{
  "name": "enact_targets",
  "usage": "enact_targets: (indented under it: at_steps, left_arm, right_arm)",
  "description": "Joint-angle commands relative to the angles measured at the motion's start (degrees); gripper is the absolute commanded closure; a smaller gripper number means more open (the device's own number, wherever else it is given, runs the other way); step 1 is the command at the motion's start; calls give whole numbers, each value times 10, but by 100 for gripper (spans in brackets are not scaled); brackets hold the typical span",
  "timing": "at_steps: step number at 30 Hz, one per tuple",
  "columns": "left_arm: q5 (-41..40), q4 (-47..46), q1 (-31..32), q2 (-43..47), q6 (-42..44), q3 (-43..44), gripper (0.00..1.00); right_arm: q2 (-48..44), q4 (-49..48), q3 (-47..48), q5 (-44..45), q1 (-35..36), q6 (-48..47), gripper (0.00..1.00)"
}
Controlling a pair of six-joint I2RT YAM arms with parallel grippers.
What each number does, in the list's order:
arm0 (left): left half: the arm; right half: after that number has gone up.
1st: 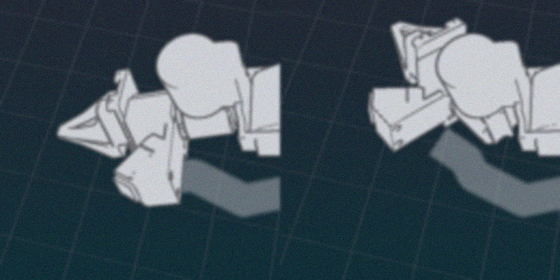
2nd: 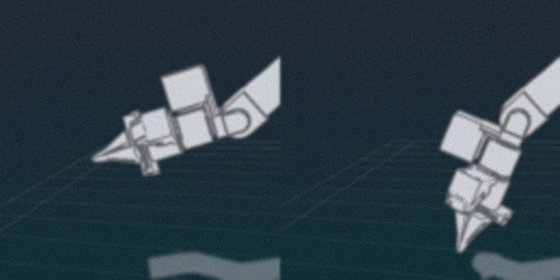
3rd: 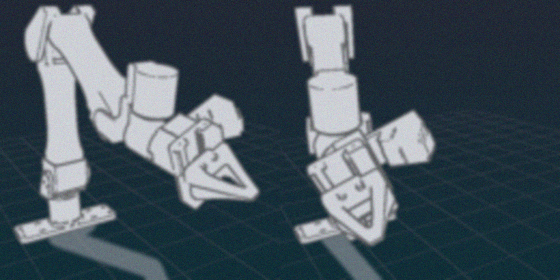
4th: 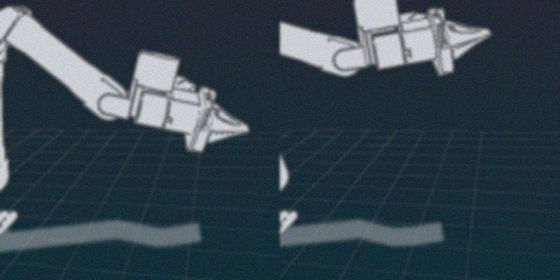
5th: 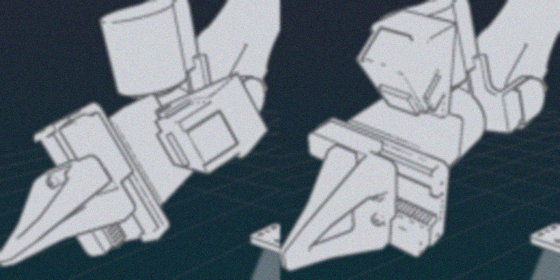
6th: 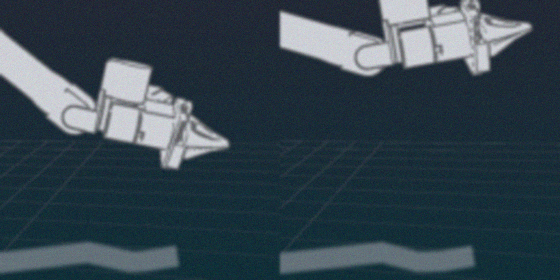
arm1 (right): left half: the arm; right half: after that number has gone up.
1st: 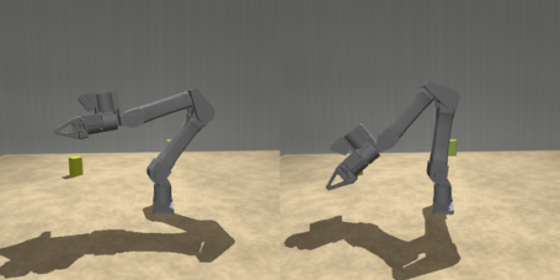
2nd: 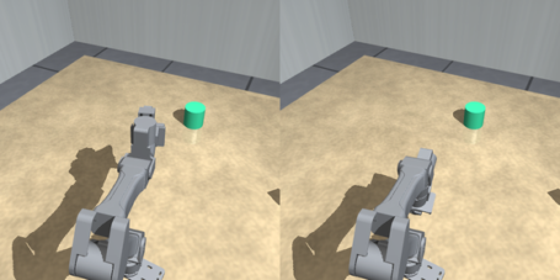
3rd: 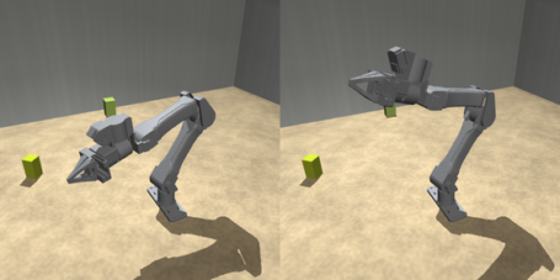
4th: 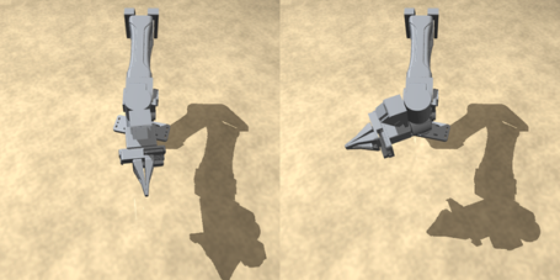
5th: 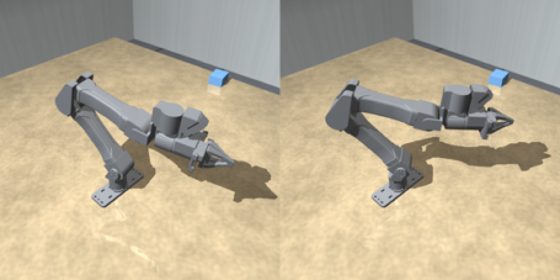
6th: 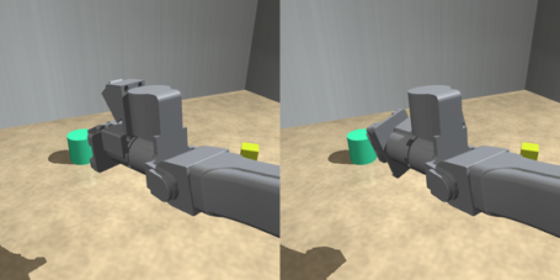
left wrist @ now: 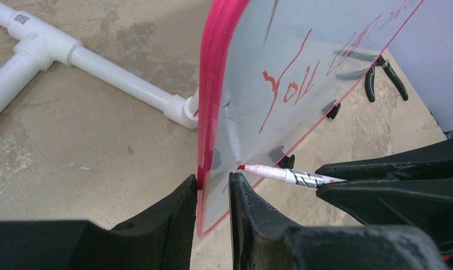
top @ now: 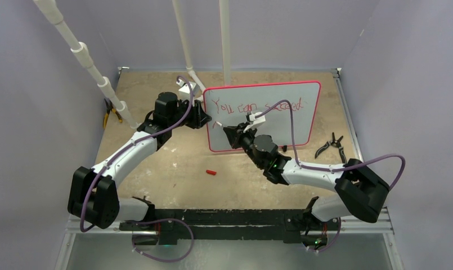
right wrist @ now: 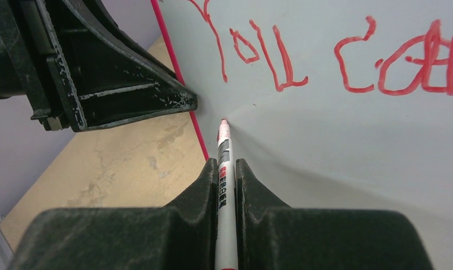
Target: Write a sentence on the whiteboard
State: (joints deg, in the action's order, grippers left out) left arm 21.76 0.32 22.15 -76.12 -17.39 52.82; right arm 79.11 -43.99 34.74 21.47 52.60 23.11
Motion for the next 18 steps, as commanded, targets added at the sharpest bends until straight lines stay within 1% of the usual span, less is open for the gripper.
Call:
enact_targets:
  at_steps: [1,18]
  left_arm:
    - [21,-27,1,-2,-6,5,75]
    - [22,-28,1,-2,-6,6,75]
  right_arm:
    - [-20,-12,3,56,-6,0,100]
    - [-11,20,-29,28,-6,20,100]
